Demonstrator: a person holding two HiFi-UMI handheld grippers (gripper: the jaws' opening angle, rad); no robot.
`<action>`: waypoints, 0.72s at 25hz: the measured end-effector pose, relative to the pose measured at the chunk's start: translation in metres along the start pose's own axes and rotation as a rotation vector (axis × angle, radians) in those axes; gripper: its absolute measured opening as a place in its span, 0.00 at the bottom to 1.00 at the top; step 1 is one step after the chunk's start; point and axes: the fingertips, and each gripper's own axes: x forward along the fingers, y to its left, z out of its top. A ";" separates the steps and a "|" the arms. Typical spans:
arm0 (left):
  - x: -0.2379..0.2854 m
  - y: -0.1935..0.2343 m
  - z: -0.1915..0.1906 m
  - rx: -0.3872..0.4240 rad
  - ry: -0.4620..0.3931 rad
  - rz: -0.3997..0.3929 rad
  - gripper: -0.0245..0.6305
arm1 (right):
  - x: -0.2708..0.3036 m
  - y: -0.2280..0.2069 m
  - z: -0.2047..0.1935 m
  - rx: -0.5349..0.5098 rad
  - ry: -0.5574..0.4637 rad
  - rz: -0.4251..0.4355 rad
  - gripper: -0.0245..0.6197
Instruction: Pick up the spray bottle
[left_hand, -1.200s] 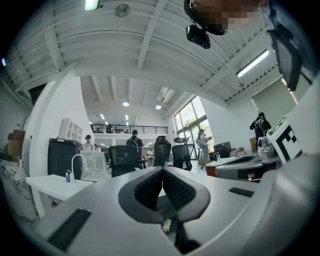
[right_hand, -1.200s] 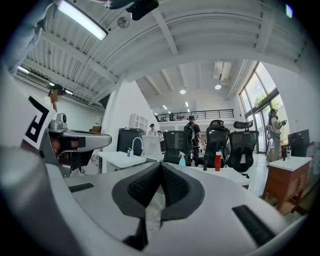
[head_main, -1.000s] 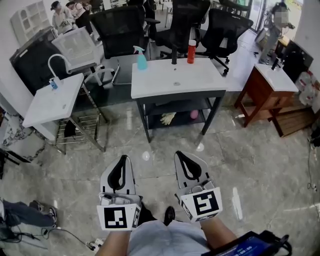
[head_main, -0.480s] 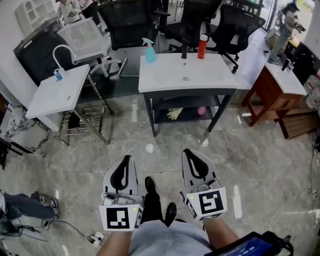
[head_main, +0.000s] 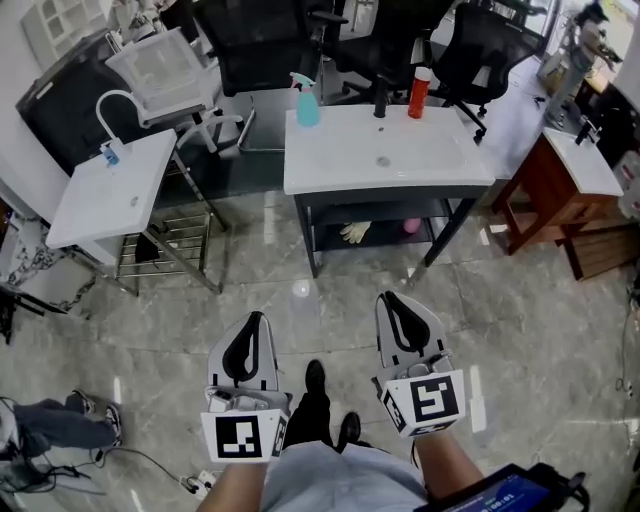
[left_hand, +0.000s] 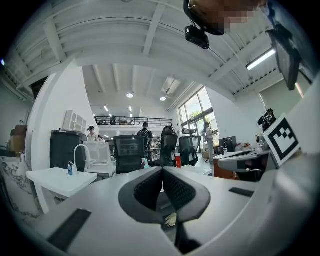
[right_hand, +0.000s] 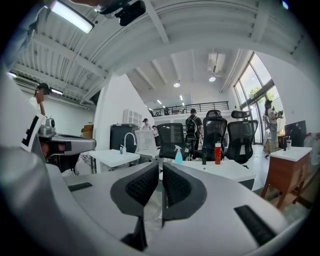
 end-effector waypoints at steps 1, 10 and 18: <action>0.011 0.006 0.000 -0.004 -0.003 -0.003 0.07 | 0.011 -0.002 0.002 -0.004 0.004 -0.003 0.10; 0.111 0.070 0.023 -0.027 -0.072 -0.050 0.07 | 0.114 -0.011 0.047 -0.052 -0.015 -0.042 0.10; 0.170 0.096 0.033 -0.025 -0.122 -0.118 0.07 | 0.156 -0.024 0.069 -0.071 -0.058 -0.118 0.10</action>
